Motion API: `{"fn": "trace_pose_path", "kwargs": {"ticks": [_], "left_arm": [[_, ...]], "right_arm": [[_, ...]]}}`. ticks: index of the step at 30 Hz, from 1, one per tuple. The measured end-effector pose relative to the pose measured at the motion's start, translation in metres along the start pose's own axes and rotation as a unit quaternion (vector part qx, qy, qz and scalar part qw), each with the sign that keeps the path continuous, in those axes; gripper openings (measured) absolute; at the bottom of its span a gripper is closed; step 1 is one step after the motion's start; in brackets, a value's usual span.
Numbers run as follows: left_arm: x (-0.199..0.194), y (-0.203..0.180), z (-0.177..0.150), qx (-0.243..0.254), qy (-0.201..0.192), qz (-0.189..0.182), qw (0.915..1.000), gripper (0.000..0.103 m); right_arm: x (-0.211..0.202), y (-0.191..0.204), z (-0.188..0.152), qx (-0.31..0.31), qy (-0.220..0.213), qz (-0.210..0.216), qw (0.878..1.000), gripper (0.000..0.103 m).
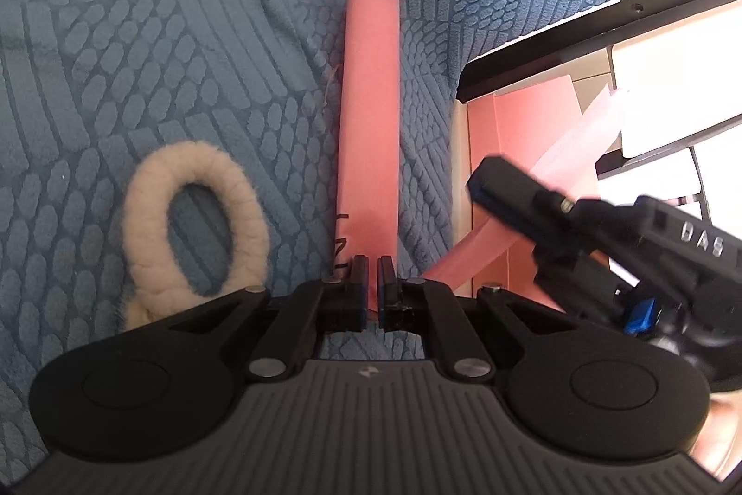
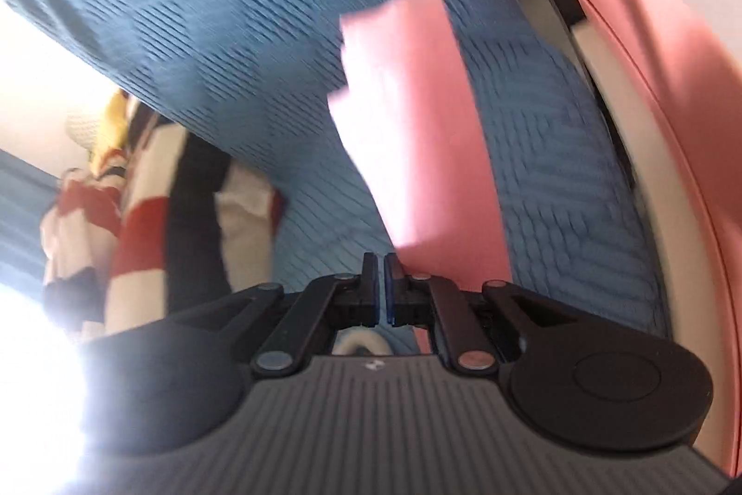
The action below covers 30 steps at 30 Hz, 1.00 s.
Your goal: Organize objects
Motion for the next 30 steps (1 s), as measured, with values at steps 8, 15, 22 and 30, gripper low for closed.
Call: {"fn": "trace_pose_path", "kwargs": {"ticks": [8,15,22,30], "left_arm": [[-0.003,0.002,-0.001,-0.001,-0.001,0.001,1.0,0.007],[-0.001,0.002,-0.001,0.003,0.0,0.003,1.0,0.007],[0.0,0.001,-0.003,0.008,-0.001,0.006,1.0,0.006],[0.0,0.001,-0.002,0.014,-0.002,0.01,0.9999,0.006]], "right_arm": [[-0.012,0.001,-0.021,-0.047,-0.013,-0.041,0.998,0.003],[-0.026,0.001,-0.03,-0.047,0.0,-0.024,0.999,0.003],[-0.035,-0.002,-0.023,-0.055,0.068,-0.003,0.996,0.003],[-0.055,-0.008,-0.019,-0.115,0.064,-0.061,0.989,0.01]]}}
Point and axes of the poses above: each gripper's, at about its wrist camera, not at the fingertips, and x roughly the way its jaws point, y to its left, z to its top, the point moved 3 cm from there along x, roughly the way its jaws point, and after that the axes turned 8 degrees about z, right-handed, at the moved point
